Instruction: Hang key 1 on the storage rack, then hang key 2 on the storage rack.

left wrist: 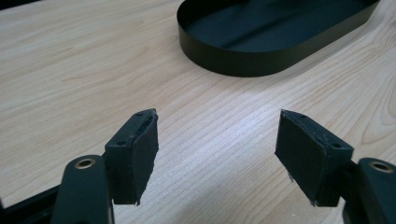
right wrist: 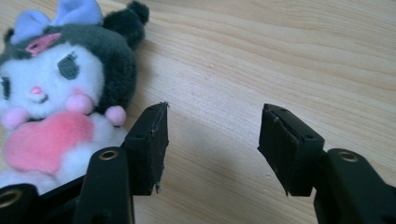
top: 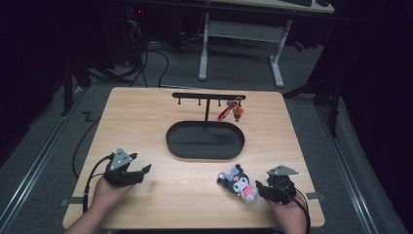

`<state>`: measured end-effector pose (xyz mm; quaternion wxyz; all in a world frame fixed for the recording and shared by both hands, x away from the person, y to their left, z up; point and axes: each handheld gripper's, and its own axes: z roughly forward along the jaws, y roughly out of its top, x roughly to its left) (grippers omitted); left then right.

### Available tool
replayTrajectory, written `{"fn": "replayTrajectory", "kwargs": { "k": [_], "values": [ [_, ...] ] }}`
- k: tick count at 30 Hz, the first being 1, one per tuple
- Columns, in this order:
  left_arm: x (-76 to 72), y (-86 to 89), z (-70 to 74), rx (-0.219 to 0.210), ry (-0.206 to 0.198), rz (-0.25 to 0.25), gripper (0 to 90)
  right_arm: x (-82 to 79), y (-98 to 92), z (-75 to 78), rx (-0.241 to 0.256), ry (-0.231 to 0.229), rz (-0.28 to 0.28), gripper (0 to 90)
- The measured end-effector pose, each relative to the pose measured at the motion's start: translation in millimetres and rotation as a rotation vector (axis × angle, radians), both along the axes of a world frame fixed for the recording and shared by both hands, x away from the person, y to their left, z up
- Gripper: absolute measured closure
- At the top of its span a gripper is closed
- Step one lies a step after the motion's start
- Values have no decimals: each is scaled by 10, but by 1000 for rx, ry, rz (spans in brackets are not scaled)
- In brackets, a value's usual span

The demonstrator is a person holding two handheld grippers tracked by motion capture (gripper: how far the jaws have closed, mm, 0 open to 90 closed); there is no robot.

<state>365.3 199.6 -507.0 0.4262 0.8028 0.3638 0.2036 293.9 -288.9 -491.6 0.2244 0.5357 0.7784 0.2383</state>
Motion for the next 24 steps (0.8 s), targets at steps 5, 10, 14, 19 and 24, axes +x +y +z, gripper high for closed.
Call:
{"fn": "replayTrajectory", "kwargs": {
  "k": [5, 10, 14, 19, 24],
  "values": [
    [11, -13, -37, 20, 12, -2, 302, 64, -27, 53, -25, 32, -6, 416],
    [-8, -71, -14, 34, -11, -30, 302, 91, -38, 139, -68, 65, -39, 416],
    [-6, -107, -5, 19, -20, -37, 302, 112, -43, 186, -73, 102, -23, 368],
    [20, -137, -37, 17, -6, -46, 301, 169, -56, 202, -83, 138, -10, 358],
    [14, -233, -32, 36, -9, -77, 293, 200, -64, 173, -102, 180, -5, 362]
  ]
}}
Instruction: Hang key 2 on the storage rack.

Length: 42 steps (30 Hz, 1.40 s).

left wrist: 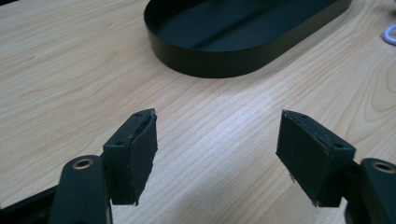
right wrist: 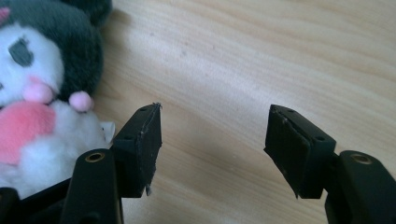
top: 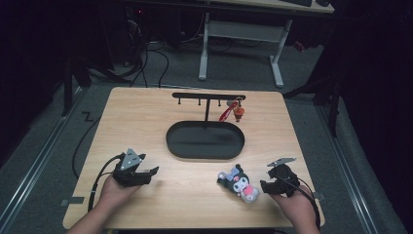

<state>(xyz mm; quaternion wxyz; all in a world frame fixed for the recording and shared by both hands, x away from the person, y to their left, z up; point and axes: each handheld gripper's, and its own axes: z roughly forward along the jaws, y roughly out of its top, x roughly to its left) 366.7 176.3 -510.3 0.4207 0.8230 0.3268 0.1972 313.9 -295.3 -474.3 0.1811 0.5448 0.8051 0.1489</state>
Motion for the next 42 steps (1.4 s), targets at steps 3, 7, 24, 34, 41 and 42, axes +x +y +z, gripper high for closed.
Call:
{"fn": "replayTrajectory", "kwargs": {
  "k": [3, 7, 24, 34, 41, 42],
  "values": [
    [-38, -21, 7, 20, -8, -19, 290, 5, 1, -6, -8, 38, 1, 352],
    [-68, -20, 4, 27, -5, -29, 289, 19, 14, 41, -30, 71, 11, 346],
    [-41, 28, 2, 21, 7, -14, 281, 14, 118, 385, -29, 124, 75, 254],
    [-74, -31, -22, 42, 6, -37, 281, -49, 489, 463, -47, 157, 173, 233],
    [-75, -77, -10, 37, 0, -47, 280, -57, 698, 366, -49, 184, 201, 185],
    [-75, -90, -11, 35, -2, -51, 280, -56, 713, 345, -49, 190, 200, 185]
  ]
}}
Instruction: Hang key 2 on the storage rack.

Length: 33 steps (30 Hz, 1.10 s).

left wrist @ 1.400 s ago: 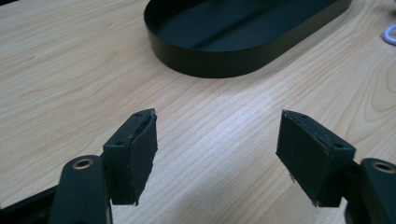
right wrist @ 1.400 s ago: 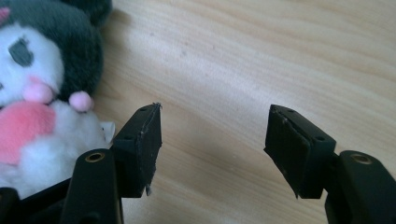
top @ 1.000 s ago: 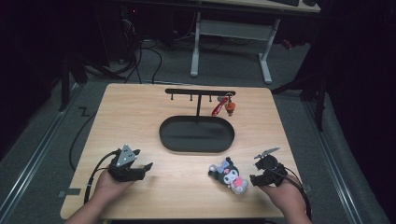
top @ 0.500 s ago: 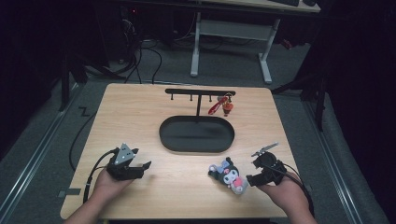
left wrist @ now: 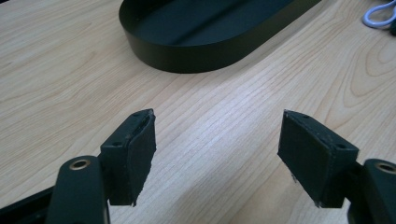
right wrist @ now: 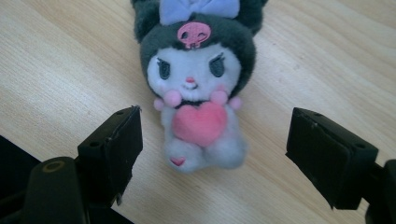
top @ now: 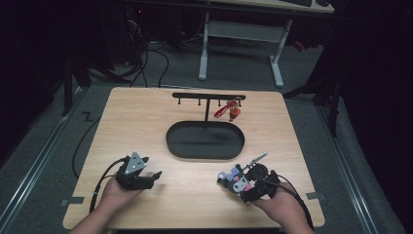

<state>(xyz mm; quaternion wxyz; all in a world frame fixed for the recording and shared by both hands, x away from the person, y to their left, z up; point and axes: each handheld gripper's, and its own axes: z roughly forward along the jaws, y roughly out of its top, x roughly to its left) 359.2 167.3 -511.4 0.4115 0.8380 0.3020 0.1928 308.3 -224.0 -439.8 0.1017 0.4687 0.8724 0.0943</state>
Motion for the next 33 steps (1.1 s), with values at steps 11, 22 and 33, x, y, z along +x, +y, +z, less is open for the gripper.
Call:
{"fn": "replayTrajectory", "kwargs": {
  "k": [11, 22, 33],
  "values": [
    [-25, -66, 1, 13, -12, -40, 275, 19, 73, -255, -22, 70, -20, 171],
    [0, -78, -2, 7, -6, -47, 274, 135, 68, -375, -46, 103, 18, 180],
    [-28, -44, 0, 13, -16, -43, 274, 207, 130, -502, -44, 137, 28, 252]
  ]
}}
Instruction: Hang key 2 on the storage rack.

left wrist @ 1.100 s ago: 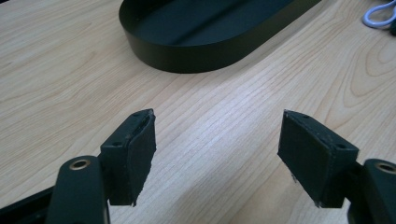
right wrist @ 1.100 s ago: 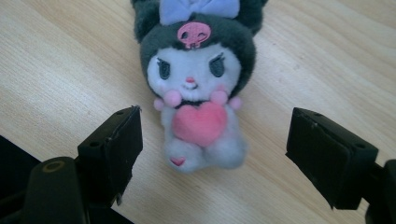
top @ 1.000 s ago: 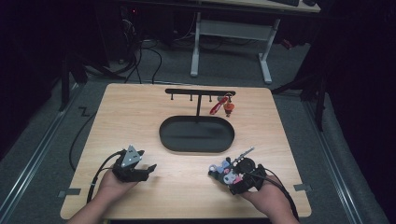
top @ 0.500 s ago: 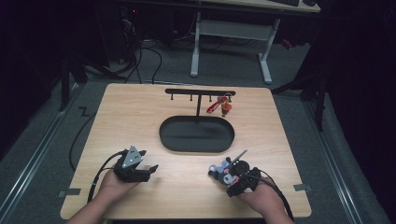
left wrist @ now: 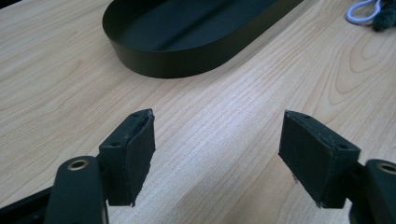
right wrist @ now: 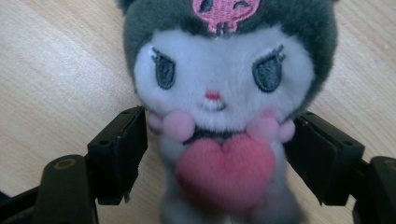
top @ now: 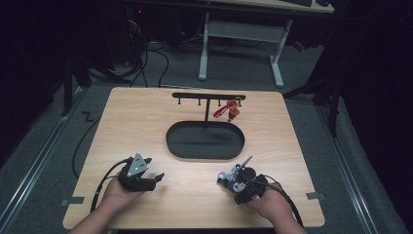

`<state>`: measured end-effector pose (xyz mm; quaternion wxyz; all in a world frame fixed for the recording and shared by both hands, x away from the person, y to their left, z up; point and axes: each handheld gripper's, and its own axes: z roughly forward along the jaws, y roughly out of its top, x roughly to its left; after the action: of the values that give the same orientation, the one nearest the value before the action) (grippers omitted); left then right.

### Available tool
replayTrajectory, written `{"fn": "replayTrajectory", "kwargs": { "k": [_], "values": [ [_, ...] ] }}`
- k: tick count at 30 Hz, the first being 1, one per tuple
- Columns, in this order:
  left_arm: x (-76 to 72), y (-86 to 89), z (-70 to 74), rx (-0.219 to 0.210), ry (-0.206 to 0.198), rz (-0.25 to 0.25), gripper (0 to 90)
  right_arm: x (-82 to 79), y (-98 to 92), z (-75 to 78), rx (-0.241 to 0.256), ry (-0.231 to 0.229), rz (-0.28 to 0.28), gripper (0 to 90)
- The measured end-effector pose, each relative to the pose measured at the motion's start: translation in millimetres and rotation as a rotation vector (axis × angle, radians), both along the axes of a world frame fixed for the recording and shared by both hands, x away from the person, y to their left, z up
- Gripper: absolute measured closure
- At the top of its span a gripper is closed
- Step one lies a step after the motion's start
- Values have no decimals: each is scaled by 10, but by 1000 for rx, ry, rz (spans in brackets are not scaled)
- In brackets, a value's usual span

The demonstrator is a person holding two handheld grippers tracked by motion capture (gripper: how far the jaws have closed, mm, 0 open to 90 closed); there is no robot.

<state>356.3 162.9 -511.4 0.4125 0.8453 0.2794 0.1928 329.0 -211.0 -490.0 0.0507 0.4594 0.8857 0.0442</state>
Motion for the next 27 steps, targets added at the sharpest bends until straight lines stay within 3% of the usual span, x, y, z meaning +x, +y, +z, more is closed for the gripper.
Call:
{"fn": "replayTrajectory", "kwargs": {
  "k": [4, 6, 7, 8, 10, 12, 17, 21, 27],
  "values": [
    [8, -14, -11, 4, 2, -1, 274, 11, 3, -1, 2, 2, 37, 414],
    [6, -17, -15, 8, 4, -6, 274, 8, 10, 59, 10, -14, 49, 453],
    [4, -18, -15, 8, 3, -7, 274, -8, 26, 93, 15, 0, 7, 459],
    [3, -18, -14, 7, 2, -8, 275, 11, 7, 117, 15, -14, 47, 462],
    [3, -17, -13, 6, 1, -9, 276, -22, 32, 185, 11, -6, -4, 466],
    [1, -16, -13, 10, 1, -9, 276, -19, 22, 229, 18, -14, 14, 469],
    [8, -17, -5, 6, -4, 0, 277, -34, 23, 354, 38, -10, -17, 470],
    [10, -18, 0, 6, -10, 2, 278, 10, 9, 464, 56, -33, 1, 470],
    [3, 1, 0, 3, -11, -9, 275, 55, 20, 558, 50, -44, -19, 471]
  ]
}}
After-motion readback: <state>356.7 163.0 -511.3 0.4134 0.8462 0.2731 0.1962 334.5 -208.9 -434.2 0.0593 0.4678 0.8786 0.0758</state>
